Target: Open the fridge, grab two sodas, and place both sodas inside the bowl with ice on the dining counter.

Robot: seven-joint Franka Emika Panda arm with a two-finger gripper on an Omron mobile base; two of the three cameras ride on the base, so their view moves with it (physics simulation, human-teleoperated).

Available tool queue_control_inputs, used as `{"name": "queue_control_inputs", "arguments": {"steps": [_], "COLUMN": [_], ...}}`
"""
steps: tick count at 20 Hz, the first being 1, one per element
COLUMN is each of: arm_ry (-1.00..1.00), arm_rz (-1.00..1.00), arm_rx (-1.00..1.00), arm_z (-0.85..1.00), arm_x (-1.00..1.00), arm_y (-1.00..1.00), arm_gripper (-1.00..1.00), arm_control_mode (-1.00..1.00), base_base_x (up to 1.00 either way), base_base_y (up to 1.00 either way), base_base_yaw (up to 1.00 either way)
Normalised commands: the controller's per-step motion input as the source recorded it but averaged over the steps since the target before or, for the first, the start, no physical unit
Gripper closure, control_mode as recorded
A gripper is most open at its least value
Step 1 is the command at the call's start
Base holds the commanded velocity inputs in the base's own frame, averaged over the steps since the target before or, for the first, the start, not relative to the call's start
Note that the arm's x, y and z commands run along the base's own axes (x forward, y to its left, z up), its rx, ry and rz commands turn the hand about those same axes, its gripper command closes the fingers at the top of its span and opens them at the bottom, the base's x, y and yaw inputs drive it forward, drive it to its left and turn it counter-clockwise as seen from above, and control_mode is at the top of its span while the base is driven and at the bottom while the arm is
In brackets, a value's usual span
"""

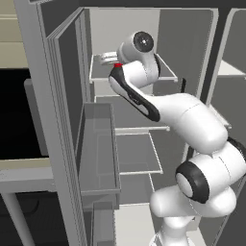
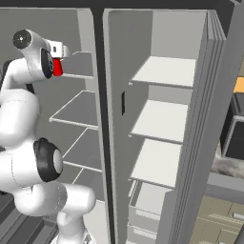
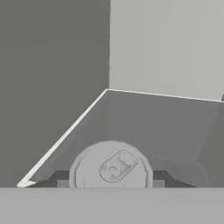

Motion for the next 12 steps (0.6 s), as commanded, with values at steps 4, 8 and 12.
{"name": "queue_control_inputs", "arguments": {"steps": [4,8,12], "arm_ry": [-0.02,0.0,0.0], "arm_rz": [0.0,-0.01,-0.01], "arm_rx": [0.09,0.1,0.09], "arm_z": [0.58,0.51,0.17], "arm_x": [-1.0,-1.0,-1.0], "arm_y": [-0.21,-0.24,-0.26], "arm_gripper": [1.0,1.0,1.0], "arm_control_mode": [-1.0,-1.0,-1.0], "base_base_x": [0.0,0.0,0.0], "base_base_y": [0.0,0.0,0.0], "base_base_yaw": [0.0,0.0,0.0]}}
